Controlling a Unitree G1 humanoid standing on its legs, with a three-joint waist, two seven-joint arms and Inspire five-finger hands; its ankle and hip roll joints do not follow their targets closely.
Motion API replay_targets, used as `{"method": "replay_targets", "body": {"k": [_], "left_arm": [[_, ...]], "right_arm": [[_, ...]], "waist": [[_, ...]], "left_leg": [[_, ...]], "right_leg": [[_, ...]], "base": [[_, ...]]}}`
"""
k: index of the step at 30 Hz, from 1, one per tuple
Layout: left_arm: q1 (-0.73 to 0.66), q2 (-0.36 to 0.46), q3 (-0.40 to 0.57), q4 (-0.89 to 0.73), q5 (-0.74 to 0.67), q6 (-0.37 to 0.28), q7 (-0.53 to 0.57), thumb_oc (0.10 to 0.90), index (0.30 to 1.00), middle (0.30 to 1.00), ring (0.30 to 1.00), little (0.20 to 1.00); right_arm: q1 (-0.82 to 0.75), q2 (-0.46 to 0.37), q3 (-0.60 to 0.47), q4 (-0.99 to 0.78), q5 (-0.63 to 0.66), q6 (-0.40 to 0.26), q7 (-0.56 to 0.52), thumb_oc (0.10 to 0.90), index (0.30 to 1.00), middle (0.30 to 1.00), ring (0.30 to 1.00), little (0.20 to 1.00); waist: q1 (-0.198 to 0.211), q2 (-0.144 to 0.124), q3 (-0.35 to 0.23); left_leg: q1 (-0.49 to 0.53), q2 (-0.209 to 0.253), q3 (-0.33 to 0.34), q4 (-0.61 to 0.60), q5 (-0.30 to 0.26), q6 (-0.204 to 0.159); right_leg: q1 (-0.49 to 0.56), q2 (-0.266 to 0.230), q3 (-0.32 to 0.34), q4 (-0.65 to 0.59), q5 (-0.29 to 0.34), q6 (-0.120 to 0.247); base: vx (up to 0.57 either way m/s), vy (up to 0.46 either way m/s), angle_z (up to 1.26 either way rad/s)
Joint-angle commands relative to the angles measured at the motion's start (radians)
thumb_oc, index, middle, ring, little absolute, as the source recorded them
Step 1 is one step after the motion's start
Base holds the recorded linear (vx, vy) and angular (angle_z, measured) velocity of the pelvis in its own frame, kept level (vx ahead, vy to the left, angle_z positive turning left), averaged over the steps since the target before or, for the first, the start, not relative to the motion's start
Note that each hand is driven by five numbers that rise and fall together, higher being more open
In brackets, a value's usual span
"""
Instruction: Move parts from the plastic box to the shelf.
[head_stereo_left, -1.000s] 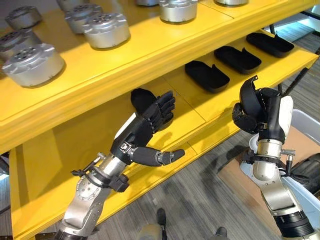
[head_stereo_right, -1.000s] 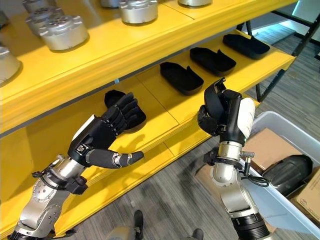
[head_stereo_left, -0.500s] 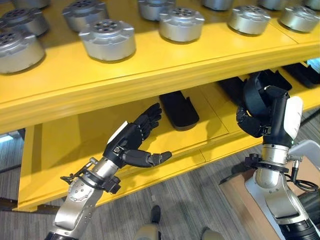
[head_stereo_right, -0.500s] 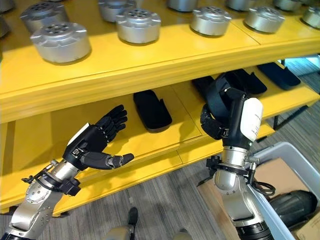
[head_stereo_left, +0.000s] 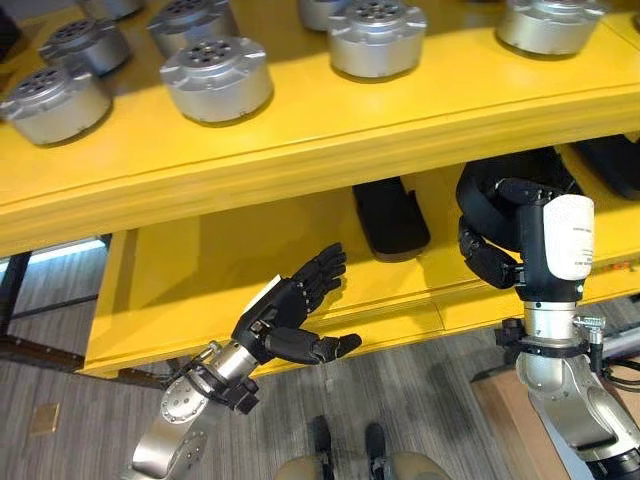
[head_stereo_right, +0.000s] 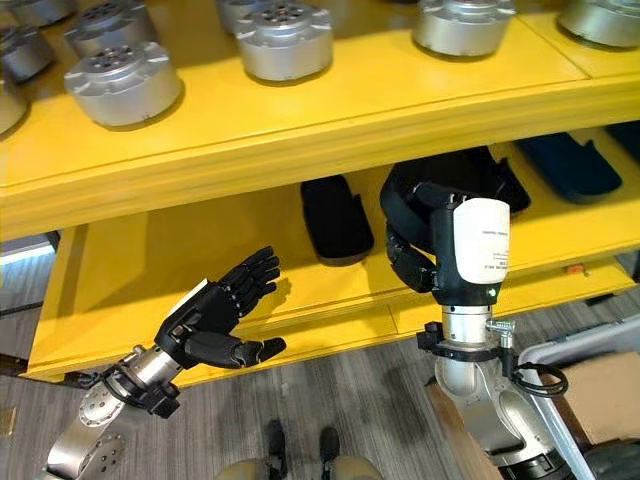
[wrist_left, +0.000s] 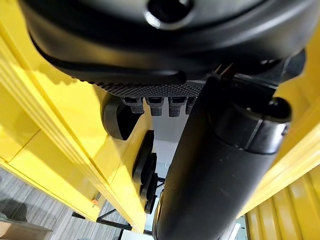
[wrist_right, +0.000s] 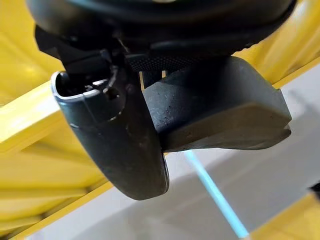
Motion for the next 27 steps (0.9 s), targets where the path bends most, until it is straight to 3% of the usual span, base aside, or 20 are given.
{"method": "replay_targets", "body": {"k": [1, 2, 5, 7, 8, 10, 11, 14, 16, 17, 19, 20, 22, 27], "left_arm": [[-0.073, -0.002, 0.041, -0.089, -0.069, -0.113, 0.015, 0.900, 1.000, 1.000, 1.000, 1.000], [-0.072, -0.001, 0.041, -0.091, -0.070, -0.115, 0.020, 0.900, 1.000, 1.000, 1.000, 1.000], [-0.060, 0.008, 0.043, -0.094, -0.095, -0.130, 0.034, 0.900, 1.000, 1.000, 1.000, 1.000], [-0.062, 0.004, 0.032, -0.084, -0.102, -0.154, 0.033, 0.900, 1.000, 1.000, 1.000, 1.000], [-0.064, -0.013, 0.015, -0.060, -0.123, -0.173, 0.032, 0.900, 1.000, 1.000, 1.000, 1.000], [-0.077, -0.027, 0.004, -0.041, -0.142, -0.177, 0.027, 0.900, 1.000, 1.000, 1.000, 1.000], [-0.088, -0.042, -0.010, -0.021, -0.162, -0.182, 0.033, 0.900, 1.000, 1.000, 1.000, 1.000], [-0.085, -0.052, -0.001, -0.008, -0.180, -0.168, 0.046, 0.900, 1.000, 1.000, 1.000, 1.000], [-0.085, -0.053, 0.001, -0.005, -0.151, -0.164, 0.056, 0.900, 1.000, 1.000, 1.000, 1.000], [-0.075, -0.034, 0.008, -0.016, -0.125, -0.158, 0.076, 0.900, 1.000, 1.000, 1.000, 1.000], [-0.067, -0.026, 0.018, -0.025, -0.141, -0.149, 0.082, 0.900, 1.000, 1.000, 1.000, 1.000], [-0.052, -0.017, 0.046, -0.036, -0.161, -0.124, 0.072, 0.900, 1.000, 1.000, 1.000, 1.000], [-0.041, -0.001, 0.066, -0.035, -0.173, -0.091, 0.056, 0.900, 1.000, 1.000, 1.000, 1.000], [-0.021, 0.024, 0.087, -0.056, -0.198, -0.059, 0.038, 0.900, 1.000, 1.000, 1.000, 1.000]], "right_arm": [[-0.178, -0.048, -0.035, -0.111, -0.053, -0.100, -0.031, 0.400, 0.300, 0.300, 0.300, 0.300], [-0.183, -0.051, -0.030, -0.111, -0.055, -0.104, -0.030, 0.400, 0.300, 0.300, 0.300, 0.300], [-0.231, -0.088, -0.002, -0.117, -0.073, -0.106, -0.020, 0.400, 0.300, 0.300, 0.300, 0.300], [-0.271, -0.116, 0.016, -0.112, -0.060, -0.109, -0.001, 0.400, 0.300, 0.300, 0.300, 0.300], [-0.290, -0.143, 0.022, -0.115, -0.061, -0.120, 0.007, 0.400, 0.300, 0.300, 0.300, 0.300], [-0.306, -0.161, 0.024, -0.119, -0.056, -0.116, 0.022, 0.400, 0.300, 0.300, 0.300, 0.300], [-0.338, -0.177, 0.027, -0.104, -0.049, -0.122, 0.038, 0.400, 0.300, 0.300, 0.300, 0.300], [-0.346, -0.169, 0.016, -0.107, -0.100, -0.154, 0.052, 0.400, 0.300, 0.300, 0.300, 0.300], [-0.350, -0.159, 0.017, -0.108, -0.104, -0.141, 0.058, 0.400, 0.300, 0.300, 0.300, 0.300], [-0.340, -0.154, -0.003, -0.091, -0.104, -0.125, 0.049, 0.400, 0.300, 0.300, 0.300, 0.300], [-0.330, -0.155, -0.014, -0.088, -0.099, -0.125, 0.046, 0.400, 0.300, 0.300, 0.300, 0.300], [-0.301, -0.148, -0.040, -0.101, -0.111, -0.140, 0.041, 0.400, 0.300, 0.300, 0.300, 0.300], [-0.277, -0.126, -0.052, -0.122, -0.119, -0.151, 0.063, 0.400, 0.300, 0.300, 0.300, 0.300], [-0.266, -0.089, -0.018, -0.176, -0.118, -0.191, 0.114, 0.400, 0.300, 0.300, 0.300, 0.300]], "waist": [[0.009, -0.047, -0.041], [0.009, -0.047, -0.038], [0.010, -0.039, -0.026], [-0.001, -0.029, -0.025], [-0.017, -0.017, -0.030], [-0.027, -0.005, -0.034], [-0.036, 0.015, -0.039], [-0.034, 0.045, -0.043], [-0.028, 0.052, -0.042], [-0.018, 0.057, -0.044], [-0.013, 0.056, -0.047], [-0.003, 0.052, -0.058], [0.008, 0.039, -0.072], [0.044, -0.003, -0.093]], "left_leg": [[-0.009, -0.008, -0.005, 0.111, -0.125, 0.018], [-0.011, 0.003, -0.009, 0.116, -0.122, 0.014], [-0.024, 0.138, -0.035, 0.120, -0.017, -0.032], [-0.016, 0.235, -0.041, 0.097, 0.090, -0.066], [-0.001, 0.316, -0.039, 0.059, 0.190, -0.102], [0.010, 0.352, -0.036, 0.033, 0.238, -0.121], [0.012, 0.369, -0.034, 0.024, 0.254, -0.142], [0.046, 0.343, -0.018, 0.000, 0.196, -0.161], [0.047, 0.327, -0.017, 0.003, 0.173, -0.162], [0.046, 0.293, -0.003, 0.017, 0.102, -0.152], [0.045, 0.280, 0.003, 0.021, 0.077, -0.148], [0.046, 0.251, 0.016, 0.017, 0.020, -0.138], [0.050, 0.226, 0.028, 0.009, -0.012, -0.129], [0.053, 0.184, 0.040, -0.018, -0.040, -0.106]], "right_leg": [[0.007, -0.071, 0.076, 0.086, -0.093, 0.110], [0.005, -0.074, 0.076, 0.094, -0.098, 0.108], [-0.020, -0.097, 0.074, 0.165, -0.149, 0.088], [-0.047, -0.118, 0.066, 0.222, -0.181, 0.075], [-0.075, -0.148, 0.057, 0.265, -0.198, 0.073], [-0.097, -0.173, 0.055, 0.297, -0.211, 0.074], [-0.111, -0.200, 0.059, 0.327, -0.228, 0.079], [-0.129, -0.234, 0.065, 0.360, -0.230, 0.111], [-0.119, -0.243, 0.065, 0.352, -0.226, 0.120], [-0.087, -0.274, 0.057, 0.306, -0.193, 0.155], [-0.074, -0.286, 0.053, 0.281, -0.176, 0.168], [-0.049, -0.316, 0.042, 0.222, -0.129, 0.195], [-0.023, -0.343, 0.023, 0.153, -0.077, 0.220], [0.028, -0.376, -0.030, -0.004, 0.029, 0.262]], "base": [[-0.05, 0.097, -0.06], [-0.04, 0.156, -0.22], [-0.04, 0.246, -0.17], [-0.05, 0.476, 0.05], [-0.05, 0.642, 0.09], [-0.03, 0.611, 0.22], [0.02, 0.565, 0.40], [0.07, 0.594, 0.33], [0.10, 0.351, 0.14], [0.11, 0.343, 0.08], [0.09, 0.233, 0.05], [0.09, 0.142, 0.18], [0.12, 0.146, 0.25], [0.07, -0.003, 0.10]]}}
